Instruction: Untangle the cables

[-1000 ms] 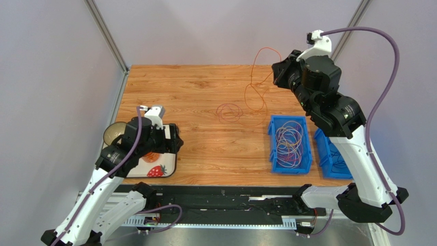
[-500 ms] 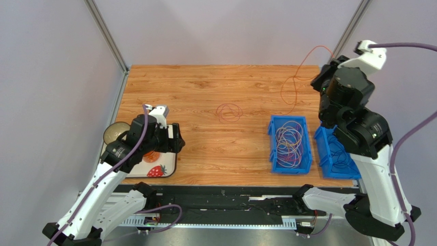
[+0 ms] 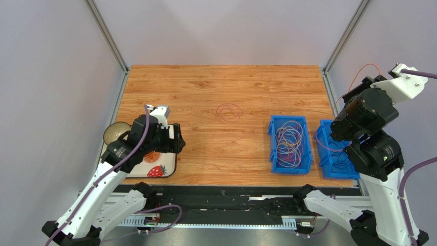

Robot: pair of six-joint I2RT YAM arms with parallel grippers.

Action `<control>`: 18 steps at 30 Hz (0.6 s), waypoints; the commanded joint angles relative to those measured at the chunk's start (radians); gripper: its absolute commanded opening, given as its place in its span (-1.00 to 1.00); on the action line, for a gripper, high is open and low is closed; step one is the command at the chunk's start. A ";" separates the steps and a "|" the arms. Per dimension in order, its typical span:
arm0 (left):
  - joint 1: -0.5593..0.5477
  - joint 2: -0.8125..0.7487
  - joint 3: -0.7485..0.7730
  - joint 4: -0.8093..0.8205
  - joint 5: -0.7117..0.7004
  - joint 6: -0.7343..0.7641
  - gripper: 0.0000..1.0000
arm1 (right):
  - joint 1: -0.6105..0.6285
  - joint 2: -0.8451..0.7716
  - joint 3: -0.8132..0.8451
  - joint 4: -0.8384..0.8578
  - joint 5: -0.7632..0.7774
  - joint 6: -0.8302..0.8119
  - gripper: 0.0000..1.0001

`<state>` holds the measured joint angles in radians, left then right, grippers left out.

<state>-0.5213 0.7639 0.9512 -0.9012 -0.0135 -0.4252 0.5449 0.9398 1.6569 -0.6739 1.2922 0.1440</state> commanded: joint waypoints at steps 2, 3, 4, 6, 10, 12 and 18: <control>-0.014 0.012 0.003 0.007 -0.013 -0.009 0.79 | -0.111 -0.035 -0.057 0.074 0.047 -0.046 -1.00; -0.016 0.014 0.003 0.007 -0.013 -0.007 0.79 | -0.129 -0.038 -0.063 0.076 0.042 -0.052 -1.00; -0.017 0.017 0.003 0.007 -0.011 -0.007 0.79 | -0.169 -0.039 -0.071 0.077 0.033 -0.055 -1.00; -0.019 0.021 0.003 0.007 -0.013 -0.007 0.78 | -0.212 -0.044 -0.095 0.085 0.018 -0.060 -1.00; -0.020 0.034 0.000 0.010 -0.009 -0.006 0.79 | -0.342 -0.044 -0.143 0.114 -0.057 -0.061 -1.00; -0.020 0.049 0.003 0.008 -0.006 -0.004 0.78 | -0.381 -0.036 -0.158 0.122 -0.092 -0.061 -1.00; -0.020 0.075 0.003 0.013 0.001 0.000 0.78 | -0.500 -0.018 -0.203 0.143 -0.143 -0.047 -1.00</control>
<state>-0.5369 0.8326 0.9508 -0.9009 -0.0166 -0.4282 0.1108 0.9157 1.4815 -0.5941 1.2034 0.0963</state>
